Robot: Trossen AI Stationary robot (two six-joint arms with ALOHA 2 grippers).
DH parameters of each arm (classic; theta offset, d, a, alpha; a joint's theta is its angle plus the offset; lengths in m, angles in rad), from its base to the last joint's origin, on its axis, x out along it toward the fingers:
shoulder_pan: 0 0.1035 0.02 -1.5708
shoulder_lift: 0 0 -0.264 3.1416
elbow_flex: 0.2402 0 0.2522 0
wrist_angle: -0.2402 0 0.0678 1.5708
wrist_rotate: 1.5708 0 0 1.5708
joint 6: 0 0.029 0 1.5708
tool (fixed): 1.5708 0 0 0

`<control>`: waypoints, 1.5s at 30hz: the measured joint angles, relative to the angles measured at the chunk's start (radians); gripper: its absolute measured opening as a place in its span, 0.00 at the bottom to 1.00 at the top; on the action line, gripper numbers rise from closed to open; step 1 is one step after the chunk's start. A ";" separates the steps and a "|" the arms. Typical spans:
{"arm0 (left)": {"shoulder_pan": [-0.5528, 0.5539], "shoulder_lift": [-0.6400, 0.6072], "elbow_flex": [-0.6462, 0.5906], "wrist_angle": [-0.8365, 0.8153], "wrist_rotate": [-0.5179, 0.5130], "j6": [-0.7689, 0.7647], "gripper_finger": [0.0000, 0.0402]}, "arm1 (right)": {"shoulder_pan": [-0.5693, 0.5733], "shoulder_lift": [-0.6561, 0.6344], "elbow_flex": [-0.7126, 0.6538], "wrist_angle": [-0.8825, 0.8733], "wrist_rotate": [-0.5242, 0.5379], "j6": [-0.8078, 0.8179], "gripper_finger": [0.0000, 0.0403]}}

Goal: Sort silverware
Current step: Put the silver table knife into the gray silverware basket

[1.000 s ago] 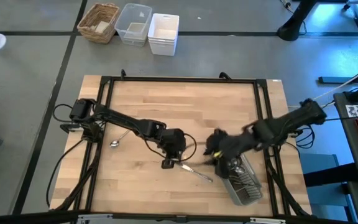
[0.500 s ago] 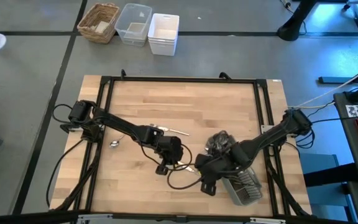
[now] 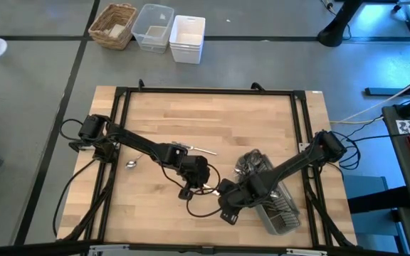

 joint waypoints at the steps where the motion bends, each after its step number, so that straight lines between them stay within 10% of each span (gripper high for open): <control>1: 0.000 0.000 0.000 -0.001 0.000 0.008 0.00 | 0.000 0.001 0.000 0.007 -0.008 0.015 0.45; 27: -0.003 0.002 0.001 0.016 0.001 0.101 0.01 | 0.047 -0.003 0.006 0.638 0.031 0.199 0.45; 45: -0.067 0.200 0.002 0.246 -0.148 0.354 0.39 | 0.129 -0.004 0.113 0.725 0.166 0.166 0.45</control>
